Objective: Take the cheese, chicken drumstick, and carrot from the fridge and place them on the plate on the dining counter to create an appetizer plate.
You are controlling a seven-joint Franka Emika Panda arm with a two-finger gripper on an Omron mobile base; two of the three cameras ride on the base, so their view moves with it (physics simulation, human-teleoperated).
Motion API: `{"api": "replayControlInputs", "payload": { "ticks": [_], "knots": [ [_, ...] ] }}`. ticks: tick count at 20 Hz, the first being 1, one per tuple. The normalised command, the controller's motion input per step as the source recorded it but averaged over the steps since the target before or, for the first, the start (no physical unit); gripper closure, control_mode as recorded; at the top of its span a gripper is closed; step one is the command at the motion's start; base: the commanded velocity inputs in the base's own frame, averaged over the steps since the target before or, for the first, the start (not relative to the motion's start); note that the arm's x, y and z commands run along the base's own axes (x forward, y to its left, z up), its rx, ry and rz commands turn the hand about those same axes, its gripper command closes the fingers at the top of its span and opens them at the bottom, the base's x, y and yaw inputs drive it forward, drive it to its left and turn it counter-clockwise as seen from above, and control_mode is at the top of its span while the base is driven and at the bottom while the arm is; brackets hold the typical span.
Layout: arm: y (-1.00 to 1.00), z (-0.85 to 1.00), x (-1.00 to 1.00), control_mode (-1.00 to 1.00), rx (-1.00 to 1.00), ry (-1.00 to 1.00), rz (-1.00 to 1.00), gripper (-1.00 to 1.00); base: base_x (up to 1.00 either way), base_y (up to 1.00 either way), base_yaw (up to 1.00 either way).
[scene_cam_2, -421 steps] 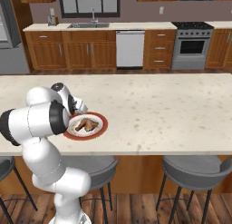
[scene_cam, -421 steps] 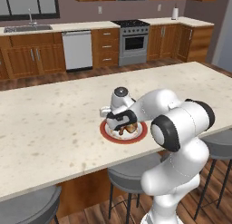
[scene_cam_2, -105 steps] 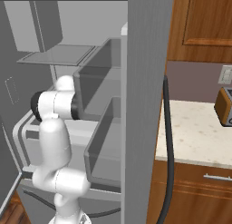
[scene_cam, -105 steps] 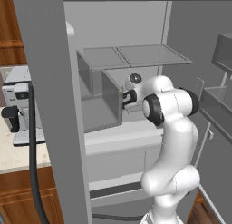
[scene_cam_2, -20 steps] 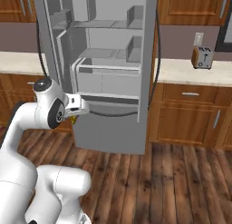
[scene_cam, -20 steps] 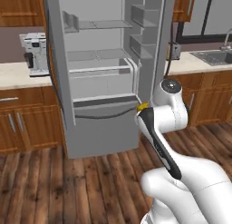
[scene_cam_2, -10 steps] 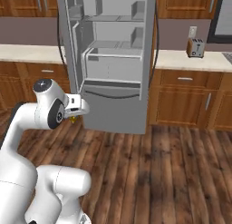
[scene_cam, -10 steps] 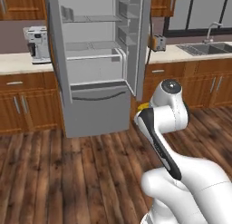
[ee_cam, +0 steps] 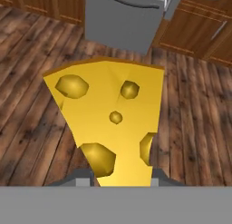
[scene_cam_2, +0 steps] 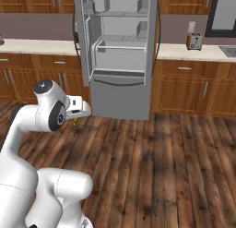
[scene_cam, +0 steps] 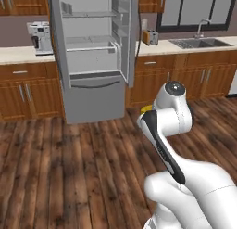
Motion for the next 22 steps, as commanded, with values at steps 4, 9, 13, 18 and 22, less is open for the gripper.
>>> {"api": "replayControlInputs", "payload": {
  "ticks": [4,9,13,18,22],
  "knots": [
    [0.00,0.00,0.00,1.00,0.00,0.00,0.00,1.00,-1.00,-0.29,0.00],
    [0.00,0.00,0.00,1.00,0.00,0.00,0.00,1.00,-1.00,-0.30,0.00],
    [0.00,0.00,0.00,1.00,0.00,0.00,0.00,1.00,-1.00,-0.31,0.00],
    [0.00,0.00,0.00,1.00,0.00,0.00,0.00,1.00,-1.00,-0.36,0.00],
    [0.00,0.00,0.00,1.00,0.00,0.00,0.00,1.00,-1.00,-0.39,0.00]
  ]
}}
